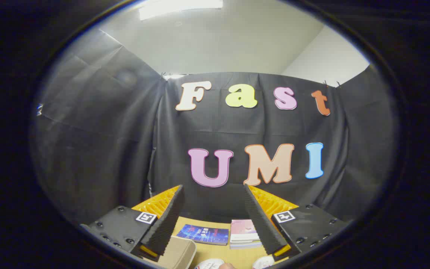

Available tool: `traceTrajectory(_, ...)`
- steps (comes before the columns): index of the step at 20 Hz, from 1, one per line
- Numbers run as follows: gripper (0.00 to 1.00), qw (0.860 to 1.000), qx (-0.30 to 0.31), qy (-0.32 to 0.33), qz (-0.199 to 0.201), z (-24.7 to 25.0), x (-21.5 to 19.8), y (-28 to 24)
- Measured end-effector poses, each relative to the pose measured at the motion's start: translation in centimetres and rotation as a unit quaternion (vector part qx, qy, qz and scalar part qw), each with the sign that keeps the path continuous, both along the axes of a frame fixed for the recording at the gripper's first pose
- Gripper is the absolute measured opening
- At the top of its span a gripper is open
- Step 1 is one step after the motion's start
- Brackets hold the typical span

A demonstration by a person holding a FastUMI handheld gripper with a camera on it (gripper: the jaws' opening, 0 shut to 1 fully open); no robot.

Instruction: Open the storage box then place both shoes into the box .Put the left shoe in first, then the right shoe, with the right side of both shoes facing outward in a uniform manner.

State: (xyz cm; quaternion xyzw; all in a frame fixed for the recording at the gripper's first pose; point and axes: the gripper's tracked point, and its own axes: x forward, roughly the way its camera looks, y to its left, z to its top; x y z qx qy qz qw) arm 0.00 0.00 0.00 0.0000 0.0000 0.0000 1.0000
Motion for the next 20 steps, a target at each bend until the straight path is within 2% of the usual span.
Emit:
traceTrajectory(8, 0.97, 1.000, 0.013, 0.001, 0.020, 2.0, 3.9, -0.9)
traceTrajectory(20, 0.97, 0.998, 0.037, 0.041, 0.039, -0.6, 6.5, -1.6)
